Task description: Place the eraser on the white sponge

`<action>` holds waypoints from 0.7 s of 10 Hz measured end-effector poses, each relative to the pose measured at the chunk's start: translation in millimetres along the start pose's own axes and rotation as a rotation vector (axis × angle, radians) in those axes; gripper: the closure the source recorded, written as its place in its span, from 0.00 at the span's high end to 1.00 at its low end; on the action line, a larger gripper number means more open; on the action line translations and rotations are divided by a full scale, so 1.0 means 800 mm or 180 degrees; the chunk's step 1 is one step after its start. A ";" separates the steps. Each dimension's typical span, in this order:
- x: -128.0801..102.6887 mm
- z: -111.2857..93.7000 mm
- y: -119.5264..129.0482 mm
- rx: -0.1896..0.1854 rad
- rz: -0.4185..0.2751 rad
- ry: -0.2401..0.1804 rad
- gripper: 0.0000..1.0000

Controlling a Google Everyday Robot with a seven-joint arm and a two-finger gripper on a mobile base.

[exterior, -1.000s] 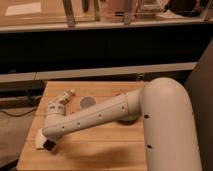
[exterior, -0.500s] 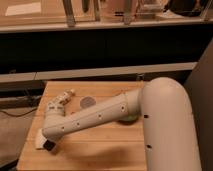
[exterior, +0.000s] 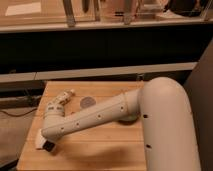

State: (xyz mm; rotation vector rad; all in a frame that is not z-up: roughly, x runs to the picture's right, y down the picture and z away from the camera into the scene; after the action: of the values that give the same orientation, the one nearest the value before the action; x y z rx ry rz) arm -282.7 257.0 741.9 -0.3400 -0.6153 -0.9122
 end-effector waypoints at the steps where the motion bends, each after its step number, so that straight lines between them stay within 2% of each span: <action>1: 0.000 0.000 0.000 0.0000 -0.0002 -0.0001 0.02; 3: 0.000 -0.002 -0.001 0.0047 0.0021 -0.0014 0.02; 7: 0.007 -0.020 -0.001 0.0302 0.0144 -0.0055 0.02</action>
State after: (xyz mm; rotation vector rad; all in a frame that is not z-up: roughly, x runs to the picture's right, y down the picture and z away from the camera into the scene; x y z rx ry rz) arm -275.1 244.5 732.7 -0.2759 -0.6619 -0.8345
